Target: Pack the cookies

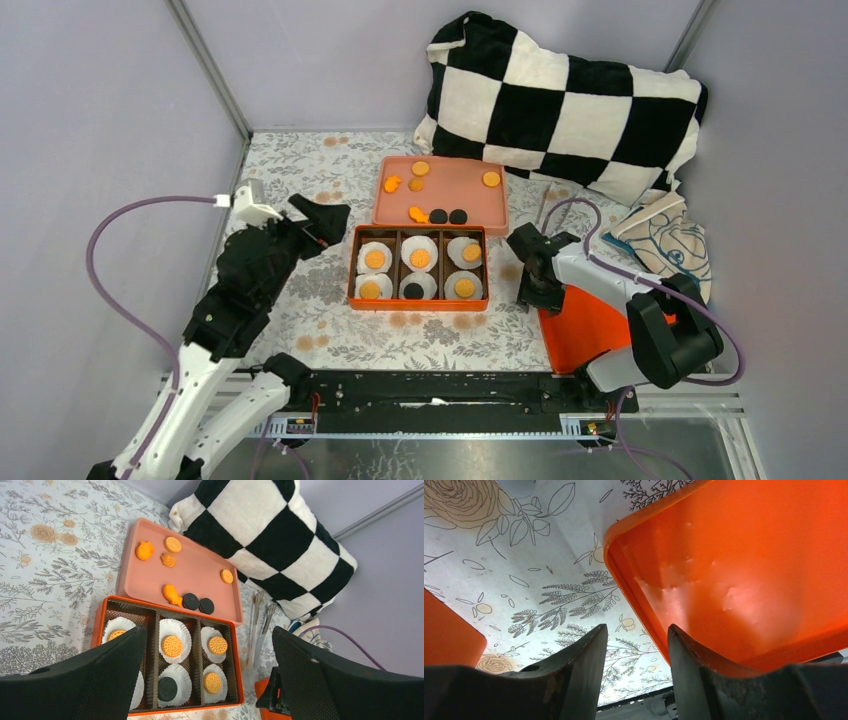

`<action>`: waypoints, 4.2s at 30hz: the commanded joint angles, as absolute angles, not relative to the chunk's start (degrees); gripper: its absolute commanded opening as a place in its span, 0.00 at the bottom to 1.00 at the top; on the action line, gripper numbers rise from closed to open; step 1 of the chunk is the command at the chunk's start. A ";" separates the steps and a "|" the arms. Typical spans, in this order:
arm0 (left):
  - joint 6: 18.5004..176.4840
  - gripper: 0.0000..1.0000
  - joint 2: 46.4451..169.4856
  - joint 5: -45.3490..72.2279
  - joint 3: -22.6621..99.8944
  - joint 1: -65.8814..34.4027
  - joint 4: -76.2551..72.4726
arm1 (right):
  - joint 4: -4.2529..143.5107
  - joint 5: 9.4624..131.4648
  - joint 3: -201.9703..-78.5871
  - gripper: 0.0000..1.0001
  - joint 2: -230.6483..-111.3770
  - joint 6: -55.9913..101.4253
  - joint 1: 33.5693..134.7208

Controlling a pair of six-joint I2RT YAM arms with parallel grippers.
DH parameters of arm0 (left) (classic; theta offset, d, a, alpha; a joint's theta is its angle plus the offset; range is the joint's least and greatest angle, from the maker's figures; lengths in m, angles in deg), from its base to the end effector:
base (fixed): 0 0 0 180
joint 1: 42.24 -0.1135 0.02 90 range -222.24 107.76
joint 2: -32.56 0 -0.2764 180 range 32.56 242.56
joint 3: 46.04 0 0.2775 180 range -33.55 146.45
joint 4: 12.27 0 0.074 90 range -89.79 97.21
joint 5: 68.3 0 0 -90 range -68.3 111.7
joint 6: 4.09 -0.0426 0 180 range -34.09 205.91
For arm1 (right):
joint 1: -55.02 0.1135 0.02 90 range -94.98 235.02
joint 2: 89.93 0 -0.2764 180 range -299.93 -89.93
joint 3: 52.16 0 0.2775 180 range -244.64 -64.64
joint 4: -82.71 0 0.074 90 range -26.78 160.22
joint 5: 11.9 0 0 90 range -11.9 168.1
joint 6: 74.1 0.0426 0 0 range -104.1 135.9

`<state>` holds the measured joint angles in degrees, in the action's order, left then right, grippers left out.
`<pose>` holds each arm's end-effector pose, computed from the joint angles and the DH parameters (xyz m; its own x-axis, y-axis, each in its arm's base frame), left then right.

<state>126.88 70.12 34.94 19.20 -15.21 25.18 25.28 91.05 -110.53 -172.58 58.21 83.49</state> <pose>0.1473 -0.0642 0.3913 -0.2724 -0.5775 -0.7696 0.0831 0.7827 -0.6168 0.2281 0.1128 0.1592 -0.9369 0.2382 -0.2559 0.2630 0.9625 -0.0669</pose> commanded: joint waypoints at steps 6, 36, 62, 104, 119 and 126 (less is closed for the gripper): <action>127.13 0.99 64.30 33.48 16.47 -14.82 30.22 | 27.80 88.67 -105.93 0.51 -173.71 57.62 83.30; 124.26 0.99 97.32 15.10 19.61 -3.81 6.28 | 31.90 65.92 -121.95 0.00 -155.59 34.64 88.26; 117.26 0.99 115.23 0.11 25.38 -3.04 0.06 | 32.91 60.91 -136.40 0.00 -165.15 22.51 104.90; 116.23 0.11 125.23 -0.54 44.19 -4.00 24.25 | 28.01 83.17 -144.02 0.50 -156.32 21.51 110.28; 120.61 0.06 138.41 -0.80 69.62 -9.67 36.30 | 25.66 122.49 -143.52 0.61 -174.53 29.72 130.51; 120.55 0.06 137.95 -0.97 71.27 -10.32 38.81 | 17.82 144.21 -143.96 0.58 -183.51 41.97 130.52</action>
